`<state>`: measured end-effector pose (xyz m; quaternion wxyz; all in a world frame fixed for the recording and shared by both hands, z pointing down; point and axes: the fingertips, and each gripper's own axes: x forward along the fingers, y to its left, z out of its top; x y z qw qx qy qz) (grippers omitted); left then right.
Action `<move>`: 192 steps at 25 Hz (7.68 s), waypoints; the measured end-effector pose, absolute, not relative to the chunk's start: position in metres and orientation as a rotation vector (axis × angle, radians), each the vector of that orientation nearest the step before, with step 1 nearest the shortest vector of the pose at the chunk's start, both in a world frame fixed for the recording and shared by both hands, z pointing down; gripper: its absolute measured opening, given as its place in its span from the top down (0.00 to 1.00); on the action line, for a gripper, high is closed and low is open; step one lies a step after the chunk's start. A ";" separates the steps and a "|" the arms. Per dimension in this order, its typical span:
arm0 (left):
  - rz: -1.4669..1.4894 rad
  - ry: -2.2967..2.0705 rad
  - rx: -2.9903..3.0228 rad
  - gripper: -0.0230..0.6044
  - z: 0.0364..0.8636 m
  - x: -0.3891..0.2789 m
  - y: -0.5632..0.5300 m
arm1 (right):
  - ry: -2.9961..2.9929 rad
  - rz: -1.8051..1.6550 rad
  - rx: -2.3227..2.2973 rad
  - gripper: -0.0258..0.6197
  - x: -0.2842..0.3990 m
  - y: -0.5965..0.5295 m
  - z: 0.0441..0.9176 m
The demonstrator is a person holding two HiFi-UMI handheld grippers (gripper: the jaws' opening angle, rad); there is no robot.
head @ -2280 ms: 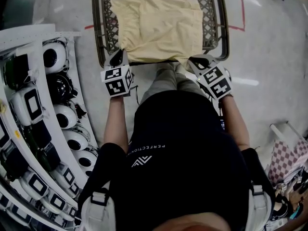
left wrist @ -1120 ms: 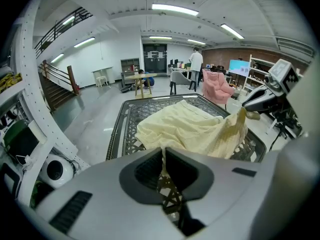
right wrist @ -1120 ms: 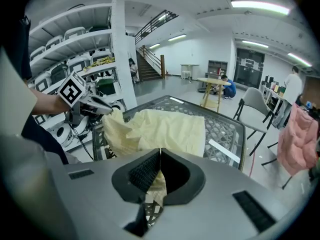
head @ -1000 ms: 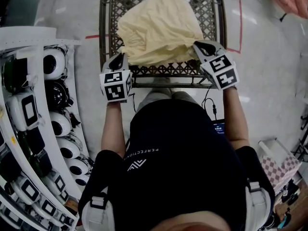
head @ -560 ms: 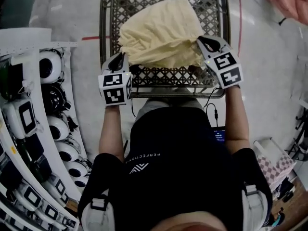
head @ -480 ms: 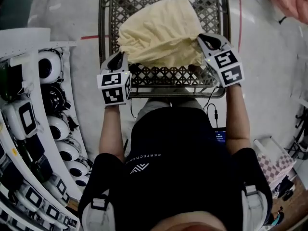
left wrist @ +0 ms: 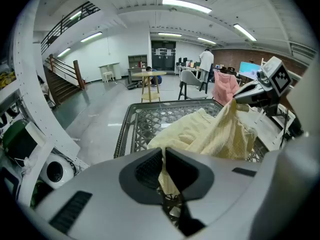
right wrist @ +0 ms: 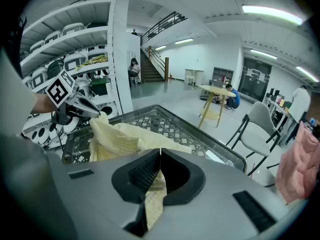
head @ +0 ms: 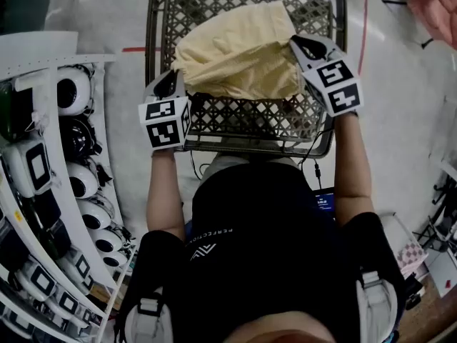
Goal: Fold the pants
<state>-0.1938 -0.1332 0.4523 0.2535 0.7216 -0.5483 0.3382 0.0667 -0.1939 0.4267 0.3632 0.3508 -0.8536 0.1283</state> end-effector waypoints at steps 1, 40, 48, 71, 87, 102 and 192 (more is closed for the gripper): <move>0.919 -1.498 1.950 0.92 0.454 -0.195 -0.137 | -2.204 0.328 0.898 0.90 0.065 -0.200 0.427; 0.939 -1.540 1.841 0.88 0.509 -0.210 -0.221 | -2.181 0.451 1.013 0.90 0.048 -0.300 0.512; 0.910 -1.581 1.865 0.78 0.497 -0.214 -0.223 | -2.194 0.431 1.085 0.90 0.050 -0.300 0.496; 0.862 -1.567 1.955 0.90 0.461 -0.210 -0.163 | -2.209 0.363 1.216 0.90 0.062 -0.233 0.449; 0.891 -1.446 2.071 0.92 0.456 -0.198 -0.116 | -2.186 0.399 1.212 0.90 0.055 -0.152 0.435; 1.004 -1.441 2.115 0.93 0.438 -0.182 -0.054 | -2.340 0.409 1.106 0.90 0.030 -0.083 0.422; 1.671 0.329 2.882 0.57 0.536 -0.211 -0.185 | -2.063 0.640 1.077 0.60 -0.212 -0.113 0.559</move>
